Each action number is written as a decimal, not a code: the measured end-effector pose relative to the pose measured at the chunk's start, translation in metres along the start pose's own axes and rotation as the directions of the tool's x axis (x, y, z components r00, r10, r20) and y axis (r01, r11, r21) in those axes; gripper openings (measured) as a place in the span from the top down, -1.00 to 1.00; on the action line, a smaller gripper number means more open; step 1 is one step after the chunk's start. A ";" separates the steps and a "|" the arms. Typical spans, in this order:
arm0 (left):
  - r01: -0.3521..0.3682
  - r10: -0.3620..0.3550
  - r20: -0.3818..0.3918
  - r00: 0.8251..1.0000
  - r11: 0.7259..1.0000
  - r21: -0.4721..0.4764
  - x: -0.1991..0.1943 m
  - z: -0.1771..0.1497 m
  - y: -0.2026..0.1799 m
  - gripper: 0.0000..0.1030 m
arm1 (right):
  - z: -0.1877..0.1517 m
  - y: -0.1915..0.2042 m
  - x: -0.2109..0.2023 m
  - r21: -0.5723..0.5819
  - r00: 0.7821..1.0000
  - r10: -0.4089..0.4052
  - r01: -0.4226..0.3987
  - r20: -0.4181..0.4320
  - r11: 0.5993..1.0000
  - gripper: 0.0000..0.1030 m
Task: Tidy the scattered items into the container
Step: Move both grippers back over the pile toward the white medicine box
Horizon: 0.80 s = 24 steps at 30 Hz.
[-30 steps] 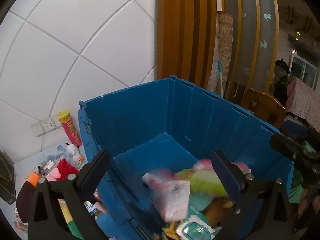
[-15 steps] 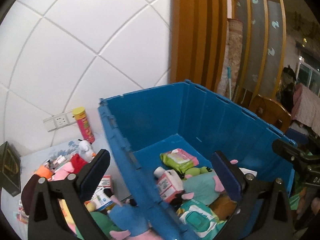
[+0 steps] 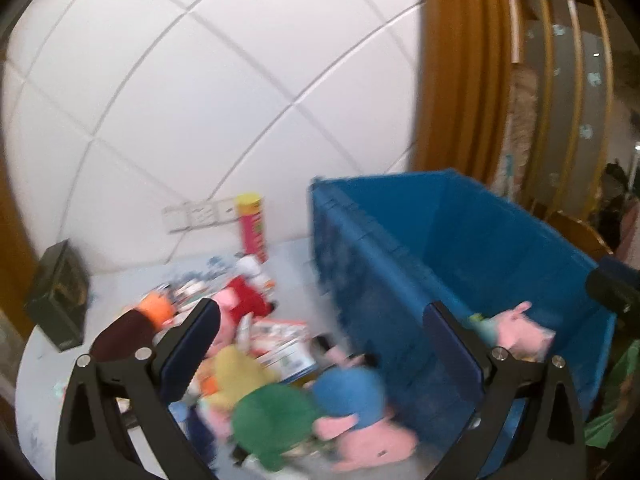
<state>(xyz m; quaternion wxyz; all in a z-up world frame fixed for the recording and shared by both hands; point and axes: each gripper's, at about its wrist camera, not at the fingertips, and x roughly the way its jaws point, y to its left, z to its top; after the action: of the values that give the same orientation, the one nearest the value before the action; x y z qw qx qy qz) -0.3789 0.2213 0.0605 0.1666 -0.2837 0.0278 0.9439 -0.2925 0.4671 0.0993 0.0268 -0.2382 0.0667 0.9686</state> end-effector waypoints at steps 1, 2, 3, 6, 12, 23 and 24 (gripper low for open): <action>-0.022 0.022 -0.010 1.000 1.000 -0.007 -0.001 -0.007 0.013 -1.00 | -0.004 0.010 0.004 -0.006 1.000 0.013 -0.013 -0.010 1.000 -1.00; -0.045 0.044 -0.021 0.999 0.999 -0.016 -0.002 -0.016 0.028 -1.00 | -0.007 0.020 0.009 -0.011 0.999 0.027 -0.027 -0.019 1.000 -1.00; -0.060 0.060 -0.029 0.998 0.998 -0.024 -0.004 -0.023 0.041 -1.00 | -0.012 0.030 0.013 -0.014 0.999 0.040 -0.040 -0.030 0.999 -1.00; -0.116 0.113 -0.055 0.992 0.992 -0.048 -0.011 -0.047 0.085 -1.00 | -0.027 0.062 0.025 -0.016 0.996 0.067 -0.068 -0.061 0.998 -1.00; -0.208 0.199 -0.121 0.972 0.975 -0.071 -0.025 -0.097 0.168 -1.00 | -0.059 0.126 0.048 -0.016 0.986 0.114 -0.117 -0.124 0.993 -1.00; -0.213 0.192 -0.267 0.944 0.976 -0.049 -0.011 -0.178 0.239 -1.00 | -0.136 0.210 0.089 -0.009 0.949 0.140 -0.148 -0.284 0.989 -1.00; -0.208 0.187 -0.280 0.942 0.977 -0.047 -0.007 -0.183 0.239 -1.00 | -0.143 0.212 0.094 -0.010 0.943 0.134 -0.144 -0.305 0.990 -1.00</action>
<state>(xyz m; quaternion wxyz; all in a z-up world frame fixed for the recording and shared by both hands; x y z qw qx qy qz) -0.3556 -0.0334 -0.0991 0.0547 -0.4135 0.0429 0.9079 -0.3280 0.2384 -0.0455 -0.0559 -0.3792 0.0711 0.9209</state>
